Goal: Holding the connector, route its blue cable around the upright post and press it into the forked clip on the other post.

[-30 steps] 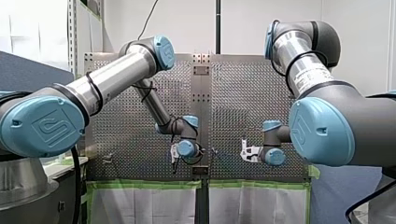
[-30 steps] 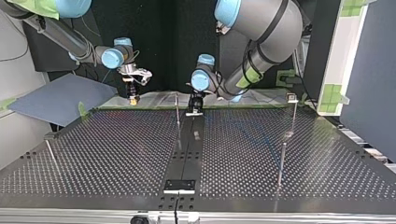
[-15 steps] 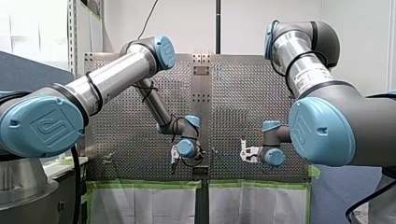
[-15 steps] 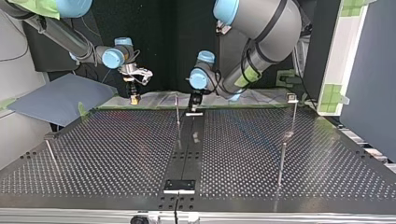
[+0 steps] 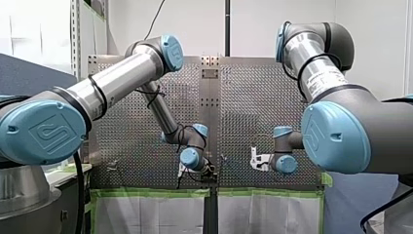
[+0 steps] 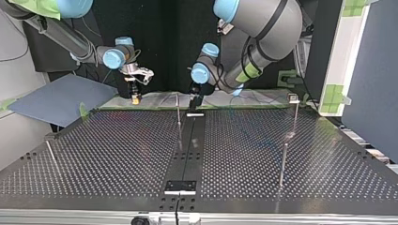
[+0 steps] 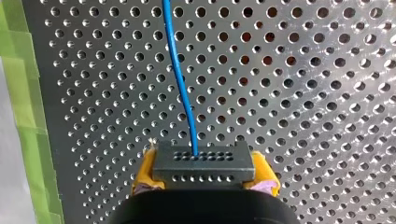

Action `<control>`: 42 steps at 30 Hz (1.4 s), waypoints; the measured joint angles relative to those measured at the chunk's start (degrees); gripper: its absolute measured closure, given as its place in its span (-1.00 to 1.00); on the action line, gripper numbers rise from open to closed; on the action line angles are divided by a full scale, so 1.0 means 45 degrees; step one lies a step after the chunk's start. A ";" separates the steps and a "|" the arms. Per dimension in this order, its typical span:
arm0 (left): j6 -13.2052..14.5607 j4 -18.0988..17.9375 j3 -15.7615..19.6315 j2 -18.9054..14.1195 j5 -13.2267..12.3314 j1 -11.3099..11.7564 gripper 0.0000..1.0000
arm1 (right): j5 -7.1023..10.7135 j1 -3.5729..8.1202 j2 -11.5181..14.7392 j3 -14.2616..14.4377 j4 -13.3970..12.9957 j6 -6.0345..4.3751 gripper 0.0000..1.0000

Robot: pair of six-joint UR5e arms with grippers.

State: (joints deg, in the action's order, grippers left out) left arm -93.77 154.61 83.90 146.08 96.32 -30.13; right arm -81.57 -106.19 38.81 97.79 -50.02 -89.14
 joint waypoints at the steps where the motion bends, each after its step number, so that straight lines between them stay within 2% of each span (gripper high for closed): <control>1: -0.0001 -0.0001 0.0009 -0.0004 -0.0095 0.0003 -0.98 | 0.0000 0.0002 0.0000 0.0000 0.0000 0.0000 0.97; 4: -0.0009 -0.0009 0.0041 -0.0014 -0.0242 0.0023 -0.98 | 0.0000 0.0005 0.0000 0.0000 0.0000 0.0001 0.97; 10: -0.0095 -0.0402 0.0434 -0.0329 0.0003 0.0115 -0.98 | 0.0014 0.0010 -0.0016 0.0000 -0.0018 0.0000 0.97; 16: -0.0531 -0.0964 0.0999 -0.0879 0.0045 0.0152 -0.98 | 0.0079 0.0011 -0.0035 0.0000 -0.0064 0.0001 0.97; 23: -0.1062 -0.1644 0.1611 -0.1536 -0.0466 0.0068 -0.98 | 0.0132 -0.0002 -0.0050 0.0000 -0.0030 0.0001 0.97; 29: -0.0995 -0.1952 0.2123 -0.1699 -0.0795 -0.0019 -0.98 | 0.0136 -0.0013 -0.0059 0.0000 -0.0002 0.0001 0.97; 42: -0.0921 -0.2152 0.2505 -0.1723 -0.0837 -0.0404 -0.98 | 0.0137 -0.0027 -0.0077 0.0000 0.0000 0.0001 0.97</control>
State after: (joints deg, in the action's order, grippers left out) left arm -97.92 144.93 95.17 138.33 92.55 -31.94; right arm -80.95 -106.31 38.47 97.79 -50.02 -89.14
